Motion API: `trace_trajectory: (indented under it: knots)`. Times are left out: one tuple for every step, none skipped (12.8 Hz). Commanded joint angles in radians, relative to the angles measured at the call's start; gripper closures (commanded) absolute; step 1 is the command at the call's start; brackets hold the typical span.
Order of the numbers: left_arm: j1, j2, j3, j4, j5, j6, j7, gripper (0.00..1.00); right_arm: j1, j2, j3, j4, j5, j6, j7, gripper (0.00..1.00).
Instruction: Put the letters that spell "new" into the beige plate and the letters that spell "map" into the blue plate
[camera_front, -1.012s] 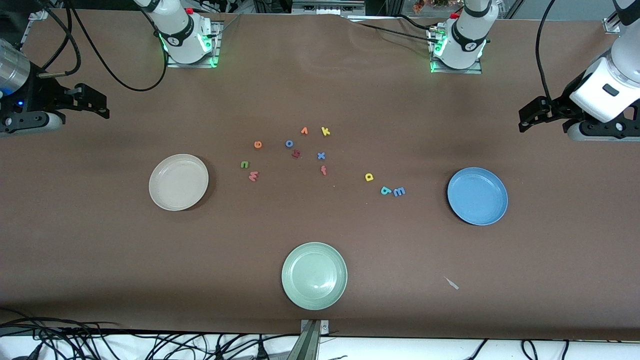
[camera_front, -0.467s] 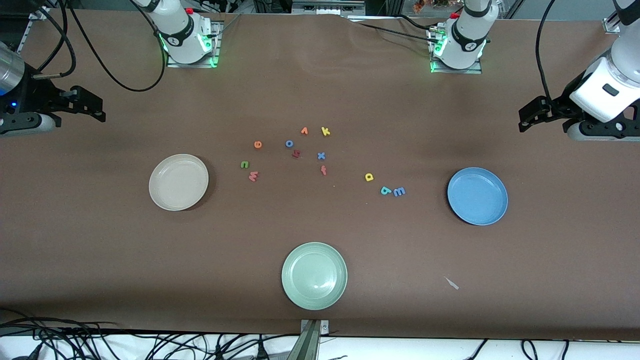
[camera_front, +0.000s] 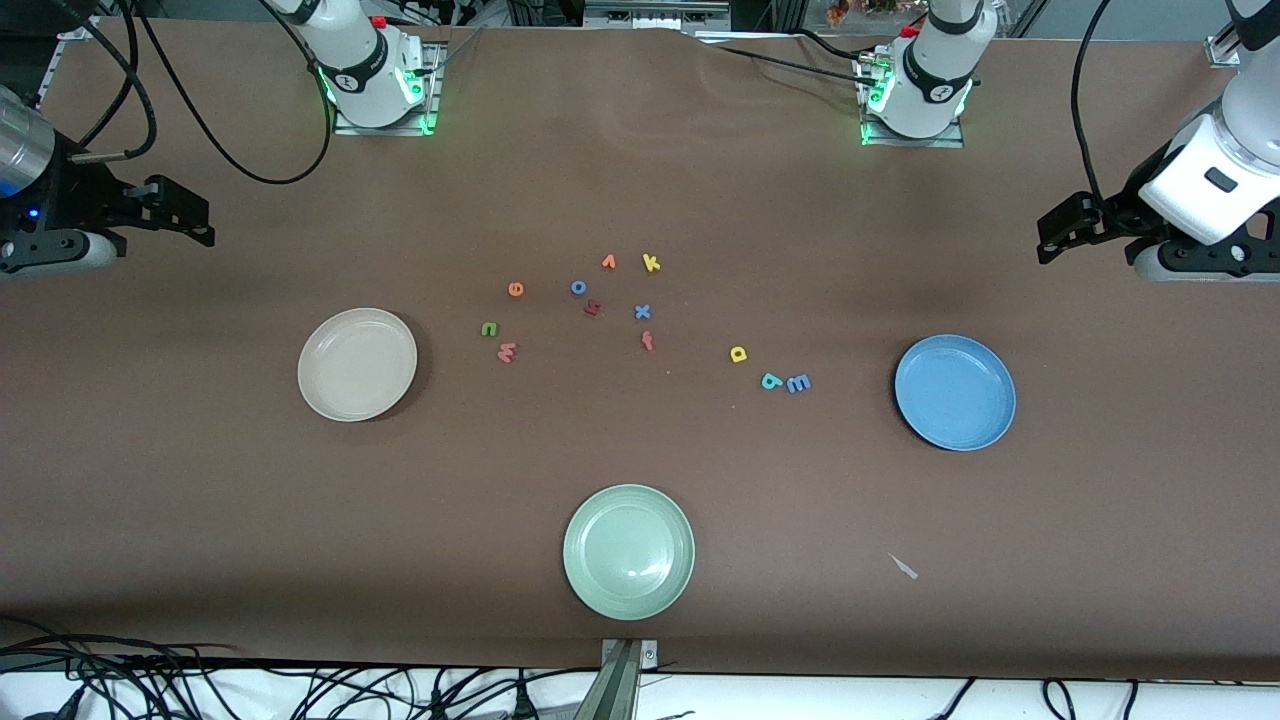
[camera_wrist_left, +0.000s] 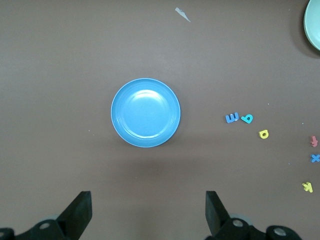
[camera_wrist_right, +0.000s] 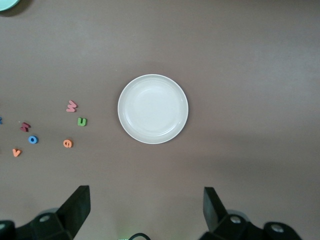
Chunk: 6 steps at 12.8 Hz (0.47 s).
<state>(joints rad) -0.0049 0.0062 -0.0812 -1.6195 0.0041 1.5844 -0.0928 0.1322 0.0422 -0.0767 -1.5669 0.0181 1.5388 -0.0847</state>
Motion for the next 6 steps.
trace_trajectory:
  knots:
    - [0.000,0.011,-0.005,0.030,0.031,-0.029,0.005,0.00,0.004,0.018,0.012,0.030,0.036,-0.011,0.000,0.00]
    - [0.000,0.011,-0.005,0.030,0.031,-0.029,0.005,0.00,0.012,0.021,0.021,0.030,0.036,-0.009,0.005,0.00]
    - [0.000,0.011,-0.005,0.030,0.031,-0.029,0.005,0.00,0.023,0.033,0.028,0.030,0.036,-0.008,0.010,0.00]
    - [-0.001,0.011,-0.006,0.032,0.031,-0.029,0.005,0.00,0.035,0.042,0.028,0.030,0.037,-0.005,0.011,0.00]
    - [-0.001,0.011,-0.006,0.032,0.031,-0.029,0.004,0.00,0.047,0.051,0.028,0.030,0.037,0.003,0.014,0.00]
    - [-0.001,0.011,-0.006,0.032,0.031,-0.029,0.004,0.00,0.061,0.060,0.028,0.027,0.037,0.016,0.029,0.00]
